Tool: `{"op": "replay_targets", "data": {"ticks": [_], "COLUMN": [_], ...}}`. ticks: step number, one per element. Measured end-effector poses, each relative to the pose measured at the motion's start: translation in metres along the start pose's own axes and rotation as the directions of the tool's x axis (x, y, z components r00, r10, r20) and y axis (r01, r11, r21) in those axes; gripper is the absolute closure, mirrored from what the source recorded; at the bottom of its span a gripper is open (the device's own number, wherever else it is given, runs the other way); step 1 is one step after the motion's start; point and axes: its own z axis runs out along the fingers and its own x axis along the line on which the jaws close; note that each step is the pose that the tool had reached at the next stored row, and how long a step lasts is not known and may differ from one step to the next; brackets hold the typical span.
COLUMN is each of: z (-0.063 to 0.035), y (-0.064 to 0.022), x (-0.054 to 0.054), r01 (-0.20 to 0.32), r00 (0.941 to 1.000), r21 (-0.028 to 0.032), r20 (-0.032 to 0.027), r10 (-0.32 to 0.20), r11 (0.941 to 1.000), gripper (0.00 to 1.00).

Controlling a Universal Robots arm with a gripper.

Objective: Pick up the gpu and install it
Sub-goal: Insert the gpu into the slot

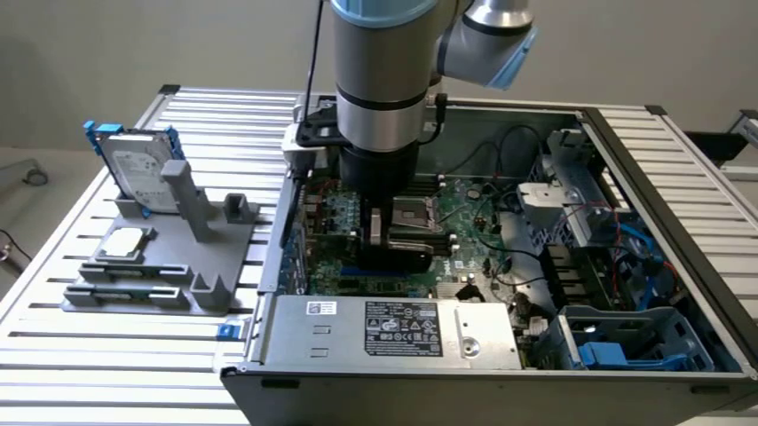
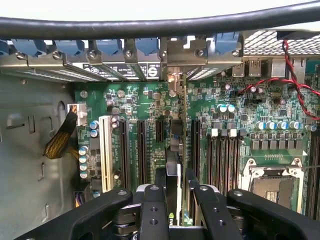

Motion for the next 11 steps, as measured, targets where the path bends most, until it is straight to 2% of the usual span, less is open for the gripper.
{"op": "replay_targets", "data": {"ticks": [11], "z": [0.0008], "y": [0.0001], "x": [-0.0002], "r01": [0.013], "r00": [0.9999], "r21": [0.0006], "r20": [0.0009], "r10": [-0.013], "r11": [0.9999], "gripper": [0.74]}}
